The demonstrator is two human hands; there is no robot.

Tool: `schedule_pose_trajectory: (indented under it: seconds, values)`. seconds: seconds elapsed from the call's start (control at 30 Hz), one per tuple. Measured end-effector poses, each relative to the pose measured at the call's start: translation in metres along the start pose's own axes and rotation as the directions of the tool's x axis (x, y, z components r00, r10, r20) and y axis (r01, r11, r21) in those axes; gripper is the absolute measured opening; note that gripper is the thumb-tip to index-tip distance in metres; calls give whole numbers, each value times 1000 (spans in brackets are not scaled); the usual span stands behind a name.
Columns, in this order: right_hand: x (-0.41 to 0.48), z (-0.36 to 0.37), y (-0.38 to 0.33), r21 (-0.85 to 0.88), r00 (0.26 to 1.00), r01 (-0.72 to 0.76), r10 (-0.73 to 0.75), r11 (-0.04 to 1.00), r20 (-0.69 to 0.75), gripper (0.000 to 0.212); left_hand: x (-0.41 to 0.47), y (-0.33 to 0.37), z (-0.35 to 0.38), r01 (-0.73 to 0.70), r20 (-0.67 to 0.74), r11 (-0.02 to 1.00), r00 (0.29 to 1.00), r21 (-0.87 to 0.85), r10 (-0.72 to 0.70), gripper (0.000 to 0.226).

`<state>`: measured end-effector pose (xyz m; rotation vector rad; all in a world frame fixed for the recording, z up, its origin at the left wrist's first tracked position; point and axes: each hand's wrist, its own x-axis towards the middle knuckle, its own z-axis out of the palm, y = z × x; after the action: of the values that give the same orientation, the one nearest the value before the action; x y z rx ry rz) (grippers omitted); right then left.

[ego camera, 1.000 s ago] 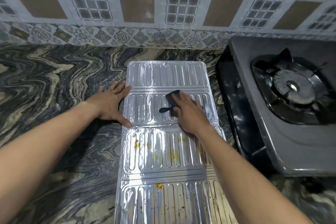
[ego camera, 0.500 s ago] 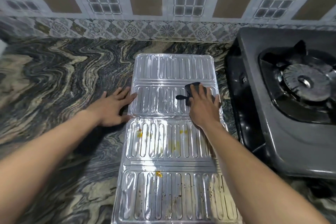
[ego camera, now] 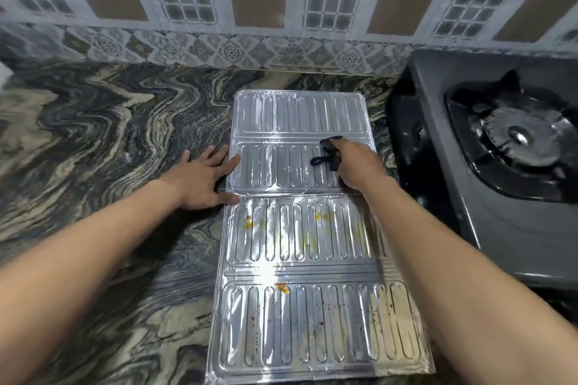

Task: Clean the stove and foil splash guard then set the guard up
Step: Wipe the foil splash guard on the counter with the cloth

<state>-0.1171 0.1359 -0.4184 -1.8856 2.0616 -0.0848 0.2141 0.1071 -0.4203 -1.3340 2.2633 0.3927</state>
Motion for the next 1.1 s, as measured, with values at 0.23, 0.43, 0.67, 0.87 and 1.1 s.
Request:
schedule_pose_trajectory:
  seconds: [0.23,0.43,0.67,0.87,1.1]
  values:
    - [6,-51,-9,-8,983,-16,17,1000,184,45,-1,1,-7,5,-1,999,1000,-49,-5,102]
    - [-52,7,-1,12,983,-104,101,995,153,52,-1,0,0,6,18,999,1000,-40,-6,102]
    - [-101,54,-21,-70,992,-5,-4,998,-124,72,1,3,-5,10,15,1000,1000,-27,-10,100]
    - [-87,53,-27,-81,991,23,-33,996,-127,57,3,7,-9,19,1,1000,1000,-2,-19,100]
    - [-99,32,-22,-26,988,-130,127,991,-86,70,3,7,-9,29,7,1000,1000,10,-29,100]
